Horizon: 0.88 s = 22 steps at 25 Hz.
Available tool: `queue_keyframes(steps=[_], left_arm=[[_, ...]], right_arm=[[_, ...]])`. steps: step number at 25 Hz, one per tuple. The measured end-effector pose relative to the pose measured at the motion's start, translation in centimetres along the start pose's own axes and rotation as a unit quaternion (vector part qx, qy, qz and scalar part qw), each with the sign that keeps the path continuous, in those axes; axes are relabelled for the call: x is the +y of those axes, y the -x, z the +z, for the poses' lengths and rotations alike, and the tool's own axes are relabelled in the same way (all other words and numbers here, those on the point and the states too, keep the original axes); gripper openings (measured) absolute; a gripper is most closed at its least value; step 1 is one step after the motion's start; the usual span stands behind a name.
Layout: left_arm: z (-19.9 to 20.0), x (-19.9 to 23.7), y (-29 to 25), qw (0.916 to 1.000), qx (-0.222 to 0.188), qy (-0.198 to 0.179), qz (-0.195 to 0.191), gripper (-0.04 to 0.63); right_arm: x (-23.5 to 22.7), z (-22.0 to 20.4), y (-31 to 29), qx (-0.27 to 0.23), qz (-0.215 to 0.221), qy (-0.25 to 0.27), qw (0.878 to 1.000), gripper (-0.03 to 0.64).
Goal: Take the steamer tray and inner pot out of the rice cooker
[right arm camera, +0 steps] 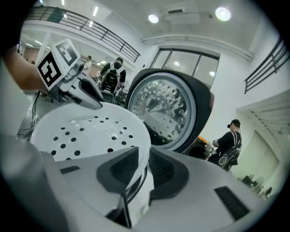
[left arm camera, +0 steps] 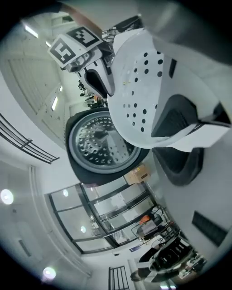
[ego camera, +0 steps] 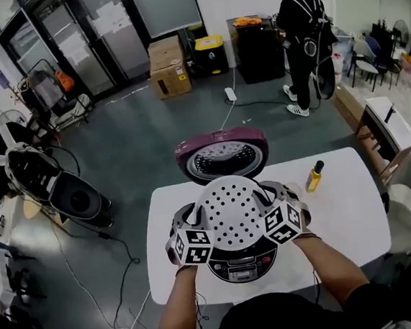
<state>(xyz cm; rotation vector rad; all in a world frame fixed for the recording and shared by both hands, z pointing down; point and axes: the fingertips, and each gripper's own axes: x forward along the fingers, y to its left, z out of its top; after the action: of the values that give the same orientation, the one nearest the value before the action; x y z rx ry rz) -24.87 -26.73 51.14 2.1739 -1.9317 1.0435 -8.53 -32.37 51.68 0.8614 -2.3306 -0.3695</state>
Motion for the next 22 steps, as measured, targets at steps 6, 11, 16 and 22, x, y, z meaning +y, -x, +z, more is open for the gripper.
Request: queue_keyframes(steps=[6,11,16,22], left_arm=[[1.8,2.4,6.9,0.9980,-0.033,0.017,0.051,0.066],[-0.1,5.7,11.5,0.9940,-0.062,0.062,0.065,0.058],[-3.6,7.9,14.5,0.9927,-0.075,0.078,0.054,0.055],[-8.9,12.6,18.3,0.9925,-0.078,0.081,0.049,0.054]], right_arm=[[0.7,5.5,4.4,-0.065,-0.006,0.006,0.998,0.072],[4.2,10.0,5.5,-0.089,-0.003,0.029,0.996,0.072],[8.7,12.3,5.8,-0.082,-0.005,0.029,0.996,0.072],[15.7,16.2,4.9,-0.078,-0.005,0.024,0.997,0.072]])
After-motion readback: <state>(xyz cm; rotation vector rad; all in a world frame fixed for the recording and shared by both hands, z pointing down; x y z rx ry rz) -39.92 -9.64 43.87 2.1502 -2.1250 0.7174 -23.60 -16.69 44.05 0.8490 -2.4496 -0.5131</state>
